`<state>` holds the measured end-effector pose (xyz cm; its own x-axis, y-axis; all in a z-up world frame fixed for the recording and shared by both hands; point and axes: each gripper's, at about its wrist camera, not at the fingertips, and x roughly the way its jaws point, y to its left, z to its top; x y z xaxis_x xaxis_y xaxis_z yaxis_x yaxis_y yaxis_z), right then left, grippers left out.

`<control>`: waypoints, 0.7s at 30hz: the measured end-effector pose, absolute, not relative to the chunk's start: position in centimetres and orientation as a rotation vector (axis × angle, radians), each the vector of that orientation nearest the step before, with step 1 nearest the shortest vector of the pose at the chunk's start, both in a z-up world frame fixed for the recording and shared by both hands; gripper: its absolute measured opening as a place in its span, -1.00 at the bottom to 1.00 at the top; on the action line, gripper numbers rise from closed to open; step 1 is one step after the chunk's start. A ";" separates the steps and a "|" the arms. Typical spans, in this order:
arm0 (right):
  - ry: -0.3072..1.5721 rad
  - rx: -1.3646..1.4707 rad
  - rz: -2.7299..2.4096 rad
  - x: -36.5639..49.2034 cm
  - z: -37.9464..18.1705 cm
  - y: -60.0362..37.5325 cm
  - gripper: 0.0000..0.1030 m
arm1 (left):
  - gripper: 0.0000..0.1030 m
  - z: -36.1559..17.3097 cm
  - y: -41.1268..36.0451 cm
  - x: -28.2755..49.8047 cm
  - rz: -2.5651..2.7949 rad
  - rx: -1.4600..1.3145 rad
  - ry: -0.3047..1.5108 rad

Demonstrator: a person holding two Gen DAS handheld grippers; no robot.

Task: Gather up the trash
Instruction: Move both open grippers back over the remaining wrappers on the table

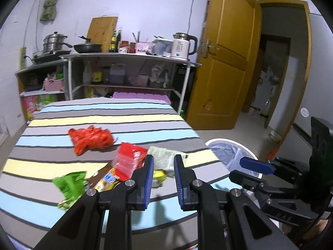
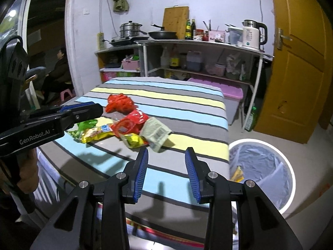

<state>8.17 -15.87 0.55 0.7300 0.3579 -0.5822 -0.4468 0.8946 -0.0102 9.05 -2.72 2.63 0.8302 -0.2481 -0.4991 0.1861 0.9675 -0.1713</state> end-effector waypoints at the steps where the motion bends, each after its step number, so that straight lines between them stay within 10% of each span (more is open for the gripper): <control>1: 0.609 -0.156 0.453 8.2 0.5 -15.6 -0.26 | -0.63 2.5 -2.4 8.9 -0.222 -0.117 0.547; 21: 0.633 -0.174 0.550 9.1 -1.0 -12.3 -0.21 | -0.51 -0.3 5.4 7.3 -0.009 -0.159 0.588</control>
